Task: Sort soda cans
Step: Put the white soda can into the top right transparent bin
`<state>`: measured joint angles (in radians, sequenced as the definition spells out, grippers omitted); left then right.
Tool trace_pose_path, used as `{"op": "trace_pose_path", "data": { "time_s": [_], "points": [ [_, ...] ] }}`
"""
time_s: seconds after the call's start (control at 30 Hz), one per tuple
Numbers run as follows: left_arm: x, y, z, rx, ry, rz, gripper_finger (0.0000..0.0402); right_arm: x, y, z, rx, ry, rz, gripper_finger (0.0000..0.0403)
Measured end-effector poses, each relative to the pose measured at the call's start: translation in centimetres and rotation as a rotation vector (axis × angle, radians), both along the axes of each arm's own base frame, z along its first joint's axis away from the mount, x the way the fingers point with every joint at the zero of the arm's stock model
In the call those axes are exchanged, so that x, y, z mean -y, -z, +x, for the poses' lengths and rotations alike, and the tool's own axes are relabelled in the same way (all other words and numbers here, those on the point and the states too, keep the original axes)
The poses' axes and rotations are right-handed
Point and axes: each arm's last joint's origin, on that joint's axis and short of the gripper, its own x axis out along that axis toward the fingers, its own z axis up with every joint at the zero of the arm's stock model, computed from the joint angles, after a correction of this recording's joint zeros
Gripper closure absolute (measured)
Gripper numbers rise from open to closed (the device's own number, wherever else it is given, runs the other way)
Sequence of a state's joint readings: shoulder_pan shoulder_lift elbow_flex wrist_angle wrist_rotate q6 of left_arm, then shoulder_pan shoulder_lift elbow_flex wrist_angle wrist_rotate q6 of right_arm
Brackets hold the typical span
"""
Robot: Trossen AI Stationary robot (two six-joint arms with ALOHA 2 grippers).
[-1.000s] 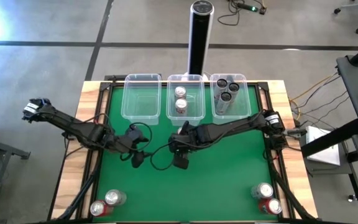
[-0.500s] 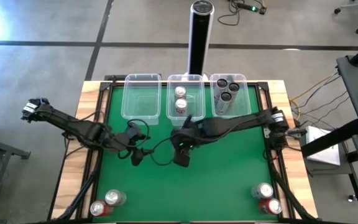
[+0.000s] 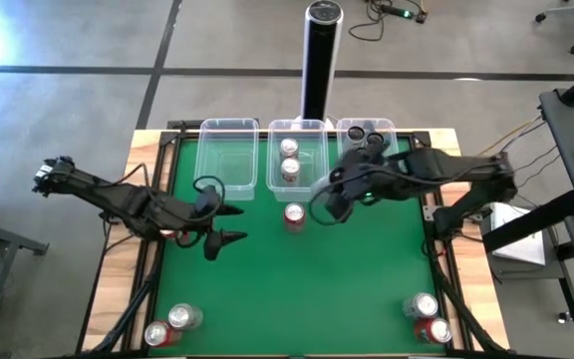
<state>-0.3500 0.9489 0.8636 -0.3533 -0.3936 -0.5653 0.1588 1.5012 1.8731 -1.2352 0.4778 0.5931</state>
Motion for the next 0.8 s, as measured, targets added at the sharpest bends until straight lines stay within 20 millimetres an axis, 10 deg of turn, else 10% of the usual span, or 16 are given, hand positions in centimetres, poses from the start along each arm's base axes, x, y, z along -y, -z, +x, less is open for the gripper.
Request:
{"op": "trace_pose_path", "data": {
  "time_s": [0.47,0.8],
  "points": [
    [-1.6,-4.1,0.9,0.104,0.024,0.017,0.0074,4.6,-3.0,-9.7,0.062,0.267,-0.109,0.0145],
    [-2.5,-5.3,2.7,0.103,0.006,0.071,0.0074,7.5,-2.6,-10.7,-0.092,0.161,-0.122,0.0148]
  ]
}}
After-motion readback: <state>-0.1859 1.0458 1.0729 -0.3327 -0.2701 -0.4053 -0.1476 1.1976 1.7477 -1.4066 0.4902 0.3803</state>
